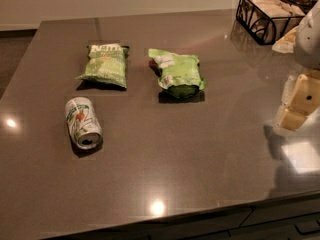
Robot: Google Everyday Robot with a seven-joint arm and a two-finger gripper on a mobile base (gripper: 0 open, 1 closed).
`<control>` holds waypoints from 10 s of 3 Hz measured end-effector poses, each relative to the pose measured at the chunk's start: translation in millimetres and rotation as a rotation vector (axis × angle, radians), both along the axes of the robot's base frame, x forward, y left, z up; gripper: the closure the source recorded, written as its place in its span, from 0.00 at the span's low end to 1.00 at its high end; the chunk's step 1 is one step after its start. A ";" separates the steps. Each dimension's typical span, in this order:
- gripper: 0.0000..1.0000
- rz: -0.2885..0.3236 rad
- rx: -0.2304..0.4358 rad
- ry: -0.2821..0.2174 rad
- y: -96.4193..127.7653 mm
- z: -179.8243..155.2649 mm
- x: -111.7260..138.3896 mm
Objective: Place 7up can upright
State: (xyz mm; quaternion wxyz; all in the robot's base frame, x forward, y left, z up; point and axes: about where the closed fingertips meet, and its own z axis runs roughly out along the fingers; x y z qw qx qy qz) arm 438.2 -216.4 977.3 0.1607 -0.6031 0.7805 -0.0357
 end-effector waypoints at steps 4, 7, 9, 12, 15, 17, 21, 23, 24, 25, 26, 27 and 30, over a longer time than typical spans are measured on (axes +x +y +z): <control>0.00 0.377 0.091 -0.103 111.6 -5.1 82.0; 0.00 1.056 0.000 -0.200 253.1 -14.9 65.1; 0.00 1.514 -0.112 -0.232 333.2 -41.5 36.6; 0.00 1.809 -0.325 -0.203 369.7 -97.1 17.2; 0.10 1.930 -0.476 -0.144 373.3 -123.0 25.8; 0.57 1.991 -0.487 -0.079 373.7 -117.4 21.0; 1.00 1.340 0.260 0.068 333.4 -40.7 43.9; 1.00 0.852 0.588 0.205 305.5 -22.1 48.3; 1.00 0.646 0.690 0.251 295.2 -22.5 45.4; 1.00 0.501 0.785 0.252 290.8 -25.5 36.4; 1.00 0.415 0.872 0.238 291.7 -36.7 30.6; 1.00 0.333 0.961 0.221 292.8 -48.1 29.6; 1.00 0.266 1.197 0.162 292.5 -66.8 36.2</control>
Offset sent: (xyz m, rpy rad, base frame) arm 0.0549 0.0654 -0.0078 0.0659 -0.0177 0.1891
